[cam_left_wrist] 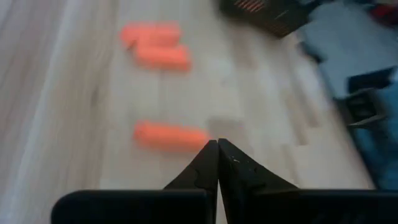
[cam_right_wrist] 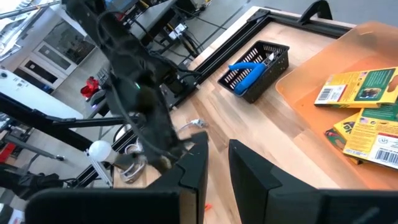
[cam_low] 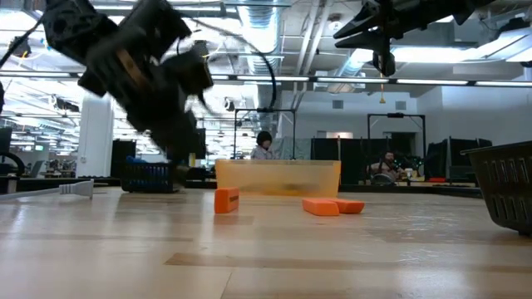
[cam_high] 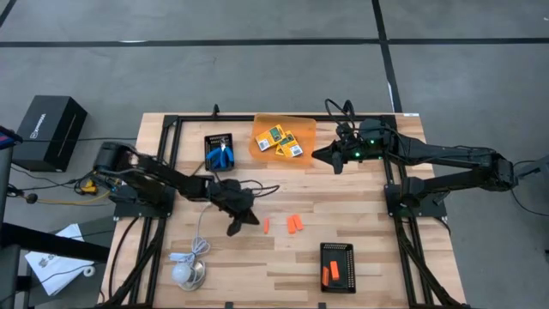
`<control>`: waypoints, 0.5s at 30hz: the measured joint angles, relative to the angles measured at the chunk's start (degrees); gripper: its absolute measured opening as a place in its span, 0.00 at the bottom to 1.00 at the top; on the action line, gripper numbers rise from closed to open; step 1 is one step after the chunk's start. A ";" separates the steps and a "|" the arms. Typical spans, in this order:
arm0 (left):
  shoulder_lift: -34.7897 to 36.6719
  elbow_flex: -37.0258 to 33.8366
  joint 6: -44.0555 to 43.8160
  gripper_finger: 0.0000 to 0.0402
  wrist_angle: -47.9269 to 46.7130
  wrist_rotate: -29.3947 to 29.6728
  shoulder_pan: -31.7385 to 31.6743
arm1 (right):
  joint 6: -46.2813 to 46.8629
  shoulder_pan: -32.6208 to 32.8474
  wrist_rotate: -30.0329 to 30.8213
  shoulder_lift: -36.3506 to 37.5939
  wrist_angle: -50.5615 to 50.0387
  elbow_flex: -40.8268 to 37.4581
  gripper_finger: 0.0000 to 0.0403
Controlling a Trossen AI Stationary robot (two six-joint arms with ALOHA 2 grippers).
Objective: Pick & Place School Supplies
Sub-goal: Put the eraser into the bottom black bin
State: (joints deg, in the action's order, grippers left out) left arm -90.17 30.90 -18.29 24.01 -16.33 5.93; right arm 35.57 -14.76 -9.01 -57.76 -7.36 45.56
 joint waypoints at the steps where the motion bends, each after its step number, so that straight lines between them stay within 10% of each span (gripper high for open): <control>1: 1.85 0.10 1.49 0.00 -0.62 -1.05 -0.23 | 0.00 0.00 -0.03 0.00 -0.16 0.00 0.14; 15: 15.73 0.24 7.06 0.23 -12.24 -3.53 -5.20 | 3.76 0.55 -0.39 -0.02 0.23 0.00 0.15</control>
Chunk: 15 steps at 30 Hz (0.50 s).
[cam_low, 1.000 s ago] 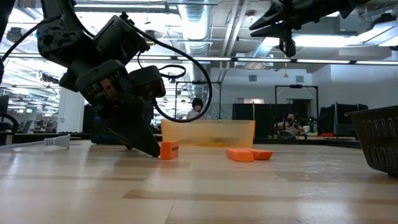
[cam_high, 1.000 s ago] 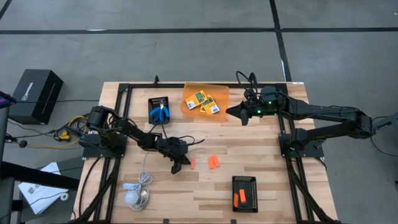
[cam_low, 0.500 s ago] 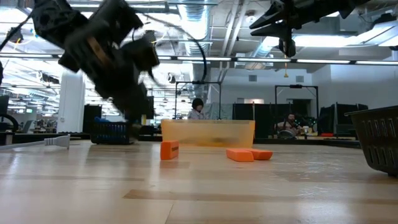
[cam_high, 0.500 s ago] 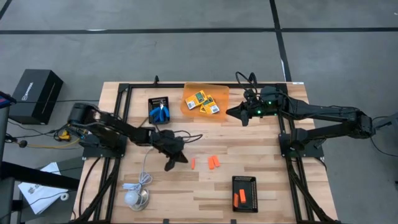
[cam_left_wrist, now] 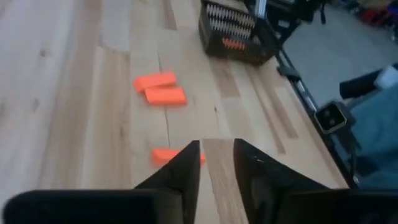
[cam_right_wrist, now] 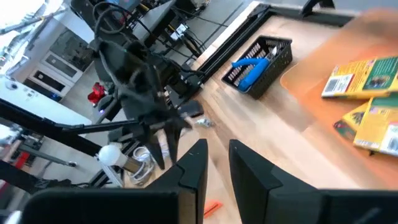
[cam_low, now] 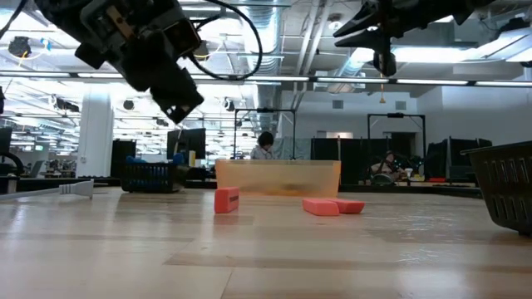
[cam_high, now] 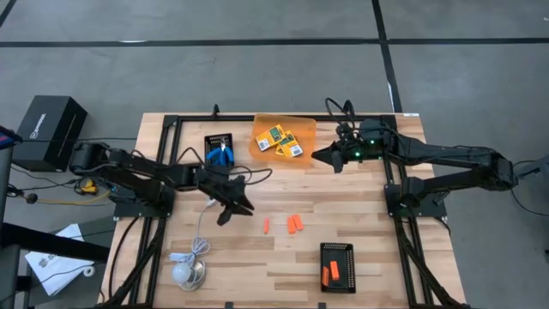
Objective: Pick & Place School Supplies
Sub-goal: Put the eraser into the bottom black bin
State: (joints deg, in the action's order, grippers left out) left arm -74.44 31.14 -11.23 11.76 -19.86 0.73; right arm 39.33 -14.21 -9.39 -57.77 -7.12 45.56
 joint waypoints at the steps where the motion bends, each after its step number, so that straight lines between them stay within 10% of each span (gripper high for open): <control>1: 0.68 0.00 -0.04 0.25 -0.32 0.02 -0.53 | 0.91 0.44 -0.02 -0.34 -0.20 0.07 0.15; 15: 13.86 0.02 2.16 0.34 -18.23 2.92 -12.98 | 10.76 12.11 7.43 -26.13 -33.22 26.77 0.24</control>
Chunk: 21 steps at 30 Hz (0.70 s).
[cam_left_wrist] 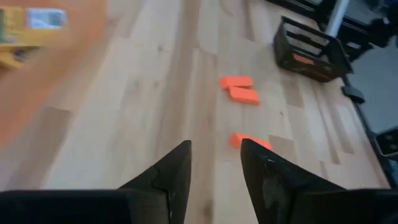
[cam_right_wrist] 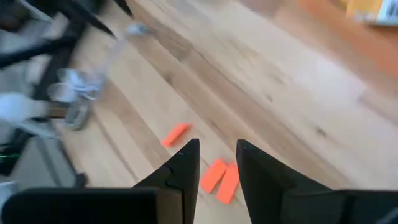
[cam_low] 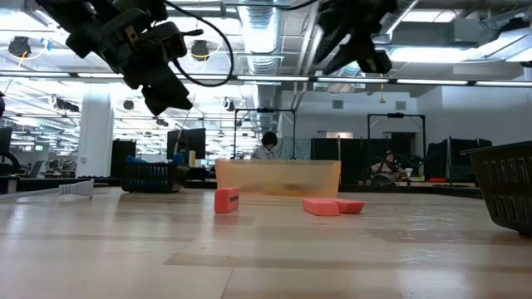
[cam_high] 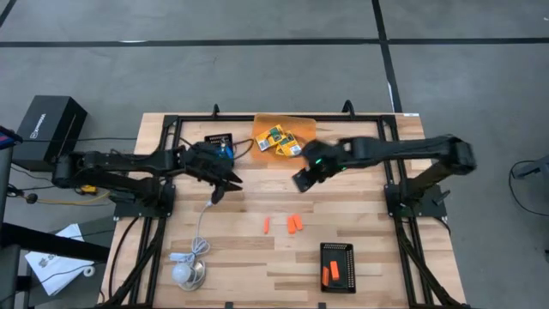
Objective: Pick & Place School Supplies
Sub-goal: Put the eraser into the bottom black bin
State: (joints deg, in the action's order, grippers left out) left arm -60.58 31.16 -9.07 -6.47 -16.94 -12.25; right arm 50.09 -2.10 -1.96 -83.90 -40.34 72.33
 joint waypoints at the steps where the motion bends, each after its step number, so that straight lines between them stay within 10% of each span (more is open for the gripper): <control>1: 0.88 0.00 0.60 0.33 -0.89 0.02 -0.57 | 1.56 1.39 1.36 -2.59 -2.00 2.61 0.24; 21: 4.72 0.02 9.15 0.30 -5.26 -0.23 -4.59 | 43.52 17.84 10.88 -46.88 -35.20 60.73 0.24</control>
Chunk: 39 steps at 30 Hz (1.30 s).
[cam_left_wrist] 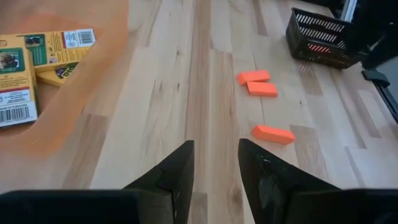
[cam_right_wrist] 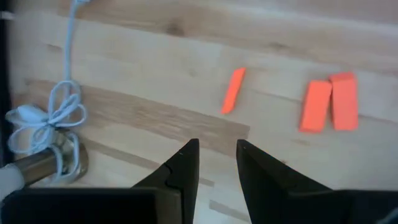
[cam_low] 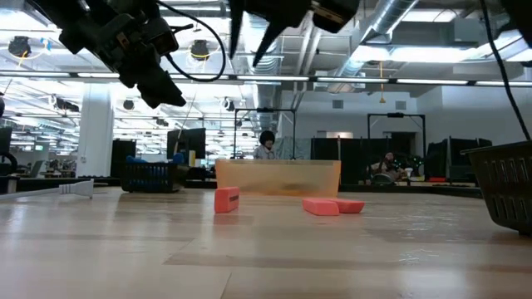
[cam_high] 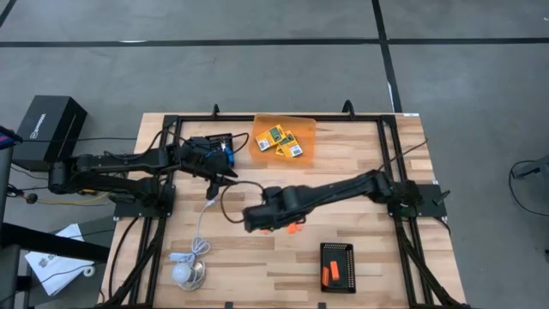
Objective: Pick & Place School Supplies
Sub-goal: Put the eraser into the bottom black bin
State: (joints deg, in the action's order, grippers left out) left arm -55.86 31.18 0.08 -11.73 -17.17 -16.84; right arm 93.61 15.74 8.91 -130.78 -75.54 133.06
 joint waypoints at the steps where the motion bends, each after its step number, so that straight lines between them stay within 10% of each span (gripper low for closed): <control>1: 0.00 0.00 0.02 0.30 -0.09 0.00 0.02 | 0.90 0.13 0.01 -1.75 -1.47 2.07 0.24; 15: 0.00 -0.01 4.73 0.30 -2.50 -0.09 0.02 | 2.85 -0.12 -6.10 -6.23 9.62 -0.92 0.27; 27: -0.02 -0.02 7.17 0.30 -3.32 0.07 0.02 | -0.81 -2.55 -6.15 -6.22 6.98 -1.07 0.59; 39: -0.02 -0.02 7.17 0.30 -3.35 0.83 0.02 | -0.58 -2.79 -6.13 -9.20 5.59 -1.95 0.54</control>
State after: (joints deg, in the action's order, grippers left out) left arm -55.88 31.16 7.25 -15.07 -16.34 -16.82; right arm 93.03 12.95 2.79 -139.98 -69.95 131.11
